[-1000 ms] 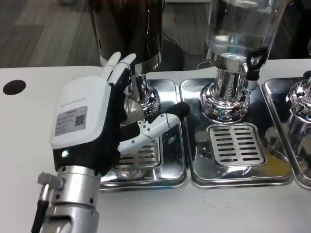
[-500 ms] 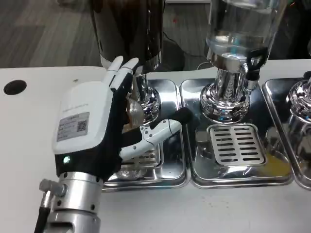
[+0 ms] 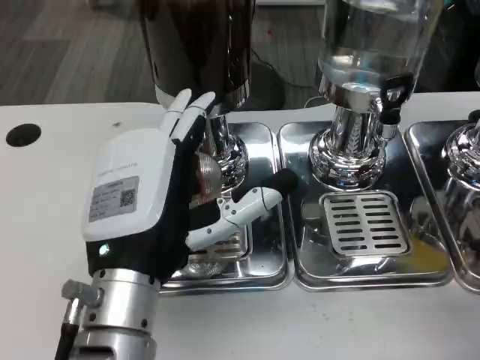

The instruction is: Grasp the cup under the faucet to collect the drink, then remove the cup.

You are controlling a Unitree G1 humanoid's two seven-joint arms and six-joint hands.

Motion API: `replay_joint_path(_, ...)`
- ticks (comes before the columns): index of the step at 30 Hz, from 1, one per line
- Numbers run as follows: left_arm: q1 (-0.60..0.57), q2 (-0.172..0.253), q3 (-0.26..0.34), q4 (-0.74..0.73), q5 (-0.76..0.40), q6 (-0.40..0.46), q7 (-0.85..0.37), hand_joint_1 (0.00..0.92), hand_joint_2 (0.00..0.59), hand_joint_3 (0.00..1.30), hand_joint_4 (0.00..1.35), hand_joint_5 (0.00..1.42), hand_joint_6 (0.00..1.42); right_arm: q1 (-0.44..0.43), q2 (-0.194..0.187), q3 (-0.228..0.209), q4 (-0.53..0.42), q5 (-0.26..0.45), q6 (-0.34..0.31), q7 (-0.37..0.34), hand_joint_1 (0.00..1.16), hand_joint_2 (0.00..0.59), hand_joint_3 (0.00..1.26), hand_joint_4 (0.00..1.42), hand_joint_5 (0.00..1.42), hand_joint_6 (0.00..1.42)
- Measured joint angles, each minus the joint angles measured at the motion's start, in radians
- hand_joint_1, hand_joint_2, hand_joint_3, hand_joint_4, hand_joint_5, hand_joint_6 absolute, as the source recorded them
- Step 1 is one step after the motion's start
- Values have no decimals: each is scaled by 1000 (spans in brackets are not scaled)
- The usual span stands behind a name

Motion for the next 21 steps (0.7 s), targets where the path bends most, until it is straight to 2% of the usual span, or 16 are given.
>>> replay_joint_path(21,8,-1,0,-6,0,-7,0,0,38,210,130,832,1026,2,1,0,0,1,0,0,411,455,231,109,88,0)
